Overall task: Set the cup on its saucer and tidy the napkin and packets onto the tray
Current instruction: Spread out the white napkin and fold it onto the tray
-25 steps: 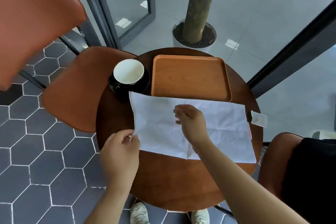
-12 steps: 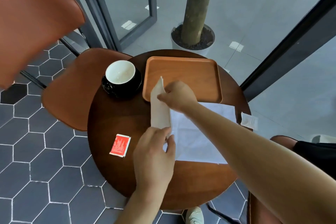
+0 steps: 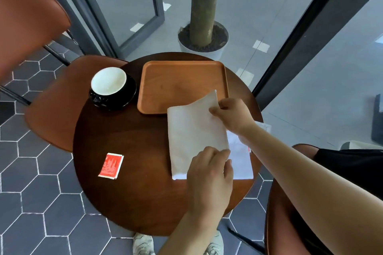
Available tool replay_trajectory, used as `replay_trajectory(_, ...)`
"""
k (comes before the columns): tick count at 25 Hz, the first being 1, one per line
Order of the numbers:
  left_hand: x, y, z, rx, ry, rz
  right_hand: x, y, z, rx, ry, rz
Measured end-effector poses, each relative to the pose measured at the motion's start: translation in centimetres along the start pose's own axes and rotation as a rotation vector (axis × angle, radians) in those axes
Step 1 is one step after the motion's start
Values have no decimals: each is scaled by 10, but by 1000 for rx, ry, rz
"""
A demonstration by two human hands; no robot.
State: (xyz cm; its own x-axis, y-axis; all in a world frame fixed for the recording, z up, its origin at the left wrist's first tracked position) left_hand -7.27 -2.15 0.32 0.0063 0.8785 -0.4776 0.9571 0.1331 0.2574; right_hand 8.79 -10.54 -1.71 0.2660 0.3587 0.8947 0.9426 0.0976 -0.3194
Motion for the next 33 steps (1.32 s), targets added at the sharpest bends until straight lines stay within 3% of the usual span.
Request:
replay_trajectory(14, -33, -13, 70, 159, 87, 175, -61, 3, -55, -87, -230, -11)
replay_trajectory(19, -25, -18, 76, 170, 58, 226, -73, -4, -57, -205, -296, -20)
replay_trajectory(22, -3, -20, 69, 115, 54, 140, -80, -14, -58, -240, -318, -69)
replay_trajectory(26, 49, -15, 59, 84, 260, -40, -82, -27, -57, -314, -283, -143)
replay_trajectory(30, 83, -18, 58, 268, 460, 49, -95, -68, -50, -391, -328, -217)
replay_trajectory(33, 91, -20, 58, 398, 515, 23, -117, -103, -41, -380, -422, -153)
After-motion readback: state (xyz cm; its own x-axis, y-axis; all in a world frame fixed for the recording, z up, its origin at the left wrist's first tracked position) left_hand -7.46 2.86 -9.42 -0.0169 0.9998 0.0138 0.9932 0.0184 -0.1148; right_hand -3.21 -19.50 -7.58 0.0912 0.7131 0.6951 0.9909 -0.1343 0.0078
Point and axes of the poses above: each hand's wrist, its own y-axis towards the middle knuckle, its own z-axis out of the palm, x = y × z, the point moved 2 cm from there along y, towards the middle knuckle, and after that the axes turned 13 degrees about y, right-handed, at the moved point
